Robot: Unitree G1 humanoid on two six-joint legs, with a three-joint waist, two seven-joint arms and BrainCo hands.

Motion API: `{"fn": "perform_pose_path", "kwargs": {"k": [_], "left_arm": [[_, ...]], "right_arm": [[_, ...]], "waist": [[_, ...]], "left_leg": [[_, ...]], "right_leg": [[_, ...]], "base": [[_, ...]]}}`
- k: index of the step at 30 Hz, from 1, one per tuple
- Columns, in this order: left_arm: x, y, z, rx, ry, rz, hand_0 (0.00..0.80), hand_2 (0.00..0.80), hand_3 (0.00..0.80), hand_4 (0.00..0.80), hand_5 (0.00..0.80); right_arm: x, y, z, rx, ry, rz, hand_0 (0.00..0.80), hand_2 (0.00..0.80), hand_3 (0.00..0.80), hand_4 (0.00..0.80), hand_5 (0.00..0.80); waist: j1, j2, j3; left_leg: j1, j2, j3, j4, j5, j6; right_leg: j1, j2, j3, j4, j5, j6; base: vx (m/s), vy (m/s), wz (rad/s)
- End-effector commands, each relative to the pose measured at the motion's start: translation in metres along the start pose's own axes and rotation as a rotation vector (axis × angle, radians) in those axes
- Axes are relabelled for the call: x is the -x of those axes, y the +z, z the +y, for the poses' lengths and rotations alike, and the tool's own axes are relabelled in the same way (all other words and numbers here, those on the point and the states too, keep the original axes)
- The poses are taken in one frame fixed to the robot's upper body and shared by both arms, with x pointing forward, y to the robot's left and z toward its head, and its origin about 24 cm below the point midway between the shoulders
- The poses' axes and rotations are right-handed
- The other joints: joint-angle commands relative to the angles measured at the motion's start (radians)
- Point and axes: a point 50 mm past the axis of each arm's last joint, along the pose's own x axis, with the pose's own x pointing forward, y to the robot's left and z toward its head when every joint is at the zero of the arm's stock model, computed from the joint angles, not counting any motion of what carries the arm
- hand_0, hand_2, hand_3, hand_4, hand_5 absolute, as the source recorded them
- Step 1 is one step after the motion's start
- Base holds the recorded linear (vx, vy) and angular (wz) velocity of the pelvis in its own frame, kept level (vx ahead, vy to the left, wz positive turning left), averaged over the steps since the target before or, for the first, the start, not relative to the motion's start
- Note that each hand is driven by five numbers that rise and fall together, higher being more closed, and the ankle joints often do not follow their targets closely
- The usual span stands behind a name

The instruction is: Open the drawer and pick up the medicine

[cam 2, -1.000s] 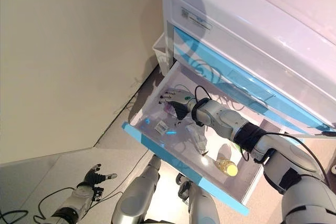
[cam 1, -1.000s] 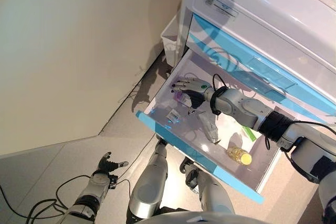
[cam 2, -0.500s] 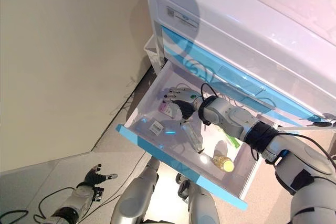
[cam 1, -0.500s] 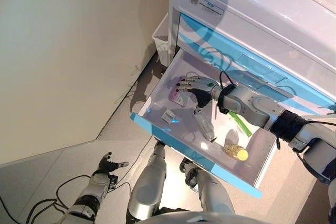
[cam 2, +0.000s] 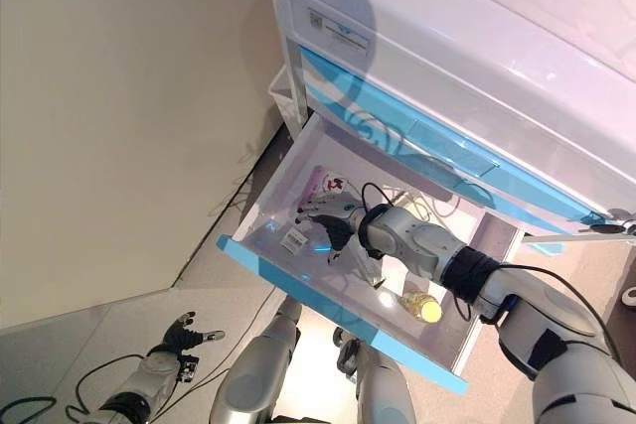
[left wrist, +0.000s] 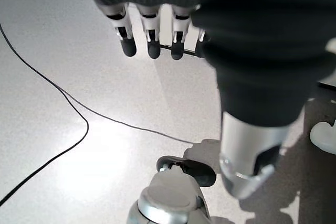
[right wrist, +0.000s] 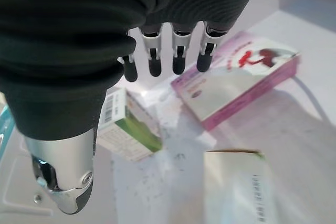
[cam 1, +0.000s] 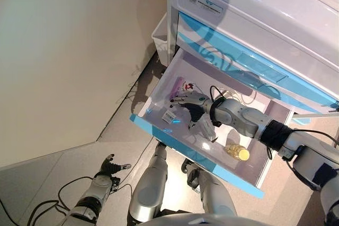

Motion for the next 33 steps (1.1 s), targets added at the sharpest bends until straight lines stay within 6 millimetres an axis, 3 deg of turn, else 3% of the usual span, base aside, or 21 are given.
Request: {"fn": "perform_pose_path", "kwargs": {"k": [1, 11, 27, 28, 29, 33], "left_arm": [[0.002, -0.010, 0.004, -0.006, 0.030, 0.029, 0.000, 0.000, 0.000, 0.000, 0.000], [0.001, -0.006, 0.002, -0.006, 0.037, 0.018, 0.000, 0.000, 0.000, 0.000, 0.000], [0.001, -0.002, -0.003, -0.008, 0.033, 0.006, 0.000, 0.000, 0.000, 0.000, 0.000], [0.001, -0.002, -0.004, -0.007, 0.030, 0.004, 0.000, 0.000, 0.000, 0.000, 0.000], [0.001, -0.001, -0.004, -0.005, 0.030, -0.001, 0.000, 0.000, 0.000, 0.000, 0.000], [0.001, -0.002, -0.004, -0.003, 0.027, -0.003, 0.000, 0.000, 0.000, 0.000, 0.000]], "right_arm": [[-0.004, 0.018, -0.005, -0.006, -0.054, -0.080, 0.000, 0.000, 0.000, 0.000, 0.000], [-0.019, 0.028, -0.002, -0.054, -0.095, -0.079, 0.000, 0.000, 0.000, 0.000, 0.000], [-0.028, 0.028, 0.011, -0.076, -0.083, -0.039, 0.000, 0.000, 0.000, 0.000, 0.000], [-0.028, 0.028, 0.011, -0.070, -0.079, -0.041, 0.336, 0.336, 0.336, 0.336, 0.336], [-0.028, 0.029, 0.012, -0.069, -0.073, -0.044, 0.800, 0.800, 0.800, 0.800, 0.800], [-0.028, 0.030, 0.011, -0.059, -0.068, -0.055, 0.800, 0.800, 0.800, 0.800, 0.800]], "waist": [[-0.007, -0.030, 0.011], [-0.005, -0.027, 0.020], [-0.004, -0.022, 0.030], [-0.005, -0.022, 0.031], [-0.005, -0.022, 0.031], [-0.005, -0.024, 0.031]], "left_leg": [[0.006, -0.026, 0.022, -0.034, 0.006, 0.013], [-0.002, -0.026, 0.027, -0.039, 0.010, 0.014], [-0.005, -0.025, 0.037, -0.043, 0.010, 0.018], [-0.006, -0.024, 0.037, -0.045, 0.010, 0.018], [-0.005, -0.024, 0.039, -0.046, 0.009, 0.019], [-0.003, -0.022, 0.041, -0.050, 0.008, 0.022]], "right_leg": [[0.024, -0.070, 0.043, -0.045, 0.101, 0.096], [0.016, -0.070, 0.045, -0.049, 0.109, 0.099], [0.013, -0.072, 0.052, -0.060, 0.118, 0.103], [0.012, -0.071, 0.053, -0.062, 0.119, 0.103], [0.010, -0.071, 0.054, -0.060, 0.119, 0.103], [0.006, -0.072, 0.061, -0.057, 0.120, 0.103]], "base": [[0.000, 0.000, 0.00], [0.000, 0.000, 0.00], [0.000, 0.000, 0.00], [0.000, 0.000, 0.00], [0.000, 0.000, 0.00], [0.000, 0.000, 0.00]]}}
